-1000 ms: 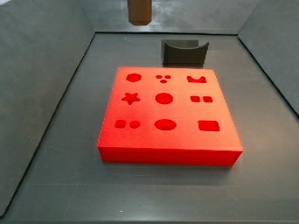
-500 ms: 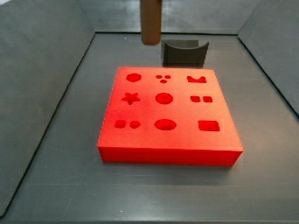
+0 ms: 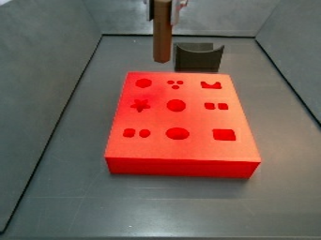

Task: Insert the hexagon object.

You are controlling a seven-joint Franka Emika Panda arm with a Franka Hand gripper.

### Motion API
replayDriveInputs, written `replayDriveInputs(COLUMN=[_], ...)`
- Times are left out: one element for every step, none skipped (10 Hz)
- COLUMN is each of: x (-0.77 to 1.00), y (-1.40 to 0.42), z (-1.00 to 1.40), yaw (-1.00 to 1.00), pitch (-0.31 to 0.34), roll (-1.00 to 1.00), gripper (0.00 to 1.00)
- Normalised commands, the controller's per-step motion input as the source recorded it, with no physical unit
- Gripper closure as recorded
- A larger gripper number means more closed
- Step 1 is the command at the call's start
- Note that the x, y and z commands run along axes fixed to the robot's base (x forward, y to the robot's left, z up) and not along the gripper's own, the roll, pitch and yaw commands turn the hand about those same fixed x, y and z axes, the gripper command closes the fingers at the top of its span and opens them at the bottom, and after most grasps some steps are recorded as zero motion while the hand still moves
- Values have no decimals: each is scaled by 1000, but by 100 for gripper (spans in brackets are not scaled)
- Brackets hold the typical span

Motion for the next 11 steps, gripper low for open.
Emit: replayDriveInputs(x=[-166,-131,-277,-360,-266,0,0,0,-134,-317,-214], y=[146,0,66,200,117,23,0,0,0,0,0], z=[-417,-343,-443,-311,-129,-77,-69,-183,-263,-280,-186], yaw=[-626,-349,-437,-597,-449,-117,0,0,-54,-171,-137], pitch=[-106,-120,-126,-133,-159,-91,-89,-69,-44,-51,-64], roll=[0,1,7,-3,-37,-39,0,21,64,59,4], gripper=[100,100,100,100,100,100,100,100,100,100,100])
